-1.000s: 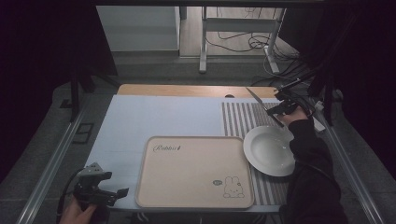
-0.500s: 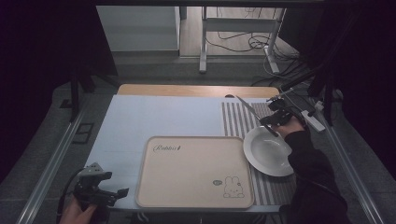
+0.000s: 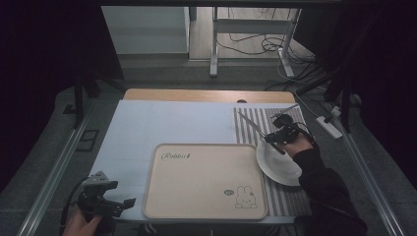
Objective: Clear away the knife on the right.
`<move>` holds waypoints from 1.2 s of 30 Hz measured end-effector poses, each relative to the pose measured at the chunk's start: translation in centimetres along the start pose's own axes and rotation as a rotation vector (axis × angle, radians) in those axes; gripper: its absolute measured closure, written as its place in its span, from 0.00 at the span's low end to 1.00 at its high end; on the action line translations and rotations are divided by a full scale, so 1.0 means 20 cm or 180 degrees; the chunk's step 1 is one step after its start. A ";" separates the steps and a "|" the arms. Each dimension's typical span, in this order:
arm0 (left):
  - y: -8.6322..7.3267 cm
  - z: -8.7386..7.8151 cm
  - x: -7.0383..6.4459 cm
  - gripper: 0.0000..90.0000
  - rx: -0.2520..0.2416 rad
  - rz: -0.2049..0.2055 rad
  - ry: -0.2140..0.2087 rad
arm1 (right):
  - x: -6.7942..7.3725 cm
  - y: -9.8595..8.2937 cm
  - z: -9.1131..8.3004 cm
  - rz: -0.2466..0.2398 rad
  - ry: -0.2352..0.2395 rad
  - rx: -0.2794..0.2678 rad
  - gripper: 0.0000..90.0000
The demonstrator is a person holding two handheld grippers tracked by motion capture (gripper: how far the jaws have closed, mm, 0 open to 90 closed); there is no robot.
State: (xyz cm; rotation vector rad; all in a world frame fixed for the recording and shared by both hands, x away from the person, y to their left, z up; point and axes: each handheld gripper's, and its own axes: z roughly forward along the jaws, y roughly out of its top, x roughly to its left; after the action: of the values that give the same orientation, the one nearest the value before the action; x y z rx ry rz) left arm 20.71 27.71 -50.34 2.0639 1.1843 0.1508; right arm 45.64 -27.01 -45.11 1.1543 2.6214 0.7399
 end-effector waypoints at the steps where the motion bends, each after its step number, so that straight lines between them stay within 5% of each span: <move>1: 0.00 0.00 0.00 0.01 -0.0001 -0.0001 0.0000 | 0.02 0.00 0.00 -0.0020 0.0017 -0.0002 0.89; 17: 0.00 0.00 0.00 0.01 0.0009 0.0001 0.0004 | 0.35 -0.06 -0.02 -0.0398 0.0190 -0.0003 0.89; 36: 0.00 0.00 0.00 0.01 0.0010 0.0010 0.0006 | 0.69 -0.25 0.12 -0.0704 0.0417 0.0315 0.89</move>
State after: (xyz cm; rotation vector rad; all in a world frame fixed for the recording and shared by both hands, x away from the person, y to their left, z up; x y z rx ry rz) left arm 20.71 27.65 -50.34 2.0691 1.1831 0.1525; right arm 33.85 -18.86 -49.20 0.8444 2.8628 0.6688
